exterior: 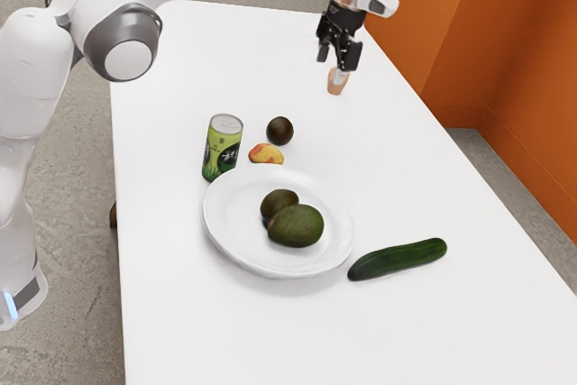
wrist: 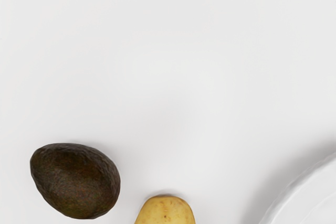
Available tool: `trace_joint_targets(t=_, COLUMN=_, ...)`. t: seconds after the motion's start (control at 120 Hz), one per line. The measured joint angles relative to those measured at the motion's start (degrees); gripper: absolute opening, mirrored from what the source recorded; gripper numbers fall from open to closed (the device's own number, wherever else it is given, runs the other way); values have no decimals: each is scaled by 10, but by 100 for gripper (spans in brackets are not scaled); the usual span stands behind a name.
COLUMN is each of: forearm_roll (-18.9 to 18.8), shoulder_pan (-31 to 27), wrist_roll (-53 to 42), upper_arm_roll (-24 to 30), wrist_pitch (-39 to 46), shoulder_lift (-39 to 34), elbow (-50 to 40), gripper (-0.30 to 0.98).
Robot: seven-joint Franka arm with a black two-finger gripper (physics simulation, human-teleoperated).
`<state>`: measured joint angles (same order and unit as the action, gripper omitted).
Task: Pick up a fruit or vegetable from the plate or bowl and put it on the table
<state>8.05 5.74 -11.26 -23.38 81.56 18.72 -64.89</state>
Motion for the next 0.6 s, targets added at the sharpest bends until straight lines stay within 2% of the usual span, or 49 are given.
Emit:
trace_joint_targets(t=0.183, forearm_roll=4, shoulder_pan=0, wrist_roll=-11, upper_arm_roll=-1, wrist_pitch=18, shoulder_lift=-2, elbow=0, gripper=69)
trace_joint_targets(t=0.267, forearm_roll=27, shoulder_pan=-22, wrist_roll=-16, upper_arm_roll=0, wrist_pitch=22, shoulder_lift=-2, elbow=-2, gripper=69)
trace_joint_targets(t=0.375, forearm_roll=29, shoulder_pan=-25, wrist_roll=-20, upper_arm_roll=65, wrist_pitch=27, shoulder_lift=-3, elbow=0, gripper=69)
trace_joint_targets(t=0.458, forearm_roll=14, shoulder_pan=6, wrist_roll=-16, upper_arm_roll=109, wrist_pitch=32, shoulder_lift=-3, elbow=1, gripper=69)
trace_joint_targets(t=0.6, forearm_roll=-4, shoulder_pan=84, wrist_roll=-8, upper_arm_roll=125, wrist_pitch=46, shoulder_lift=-2, elbow=-1, gripper=69)
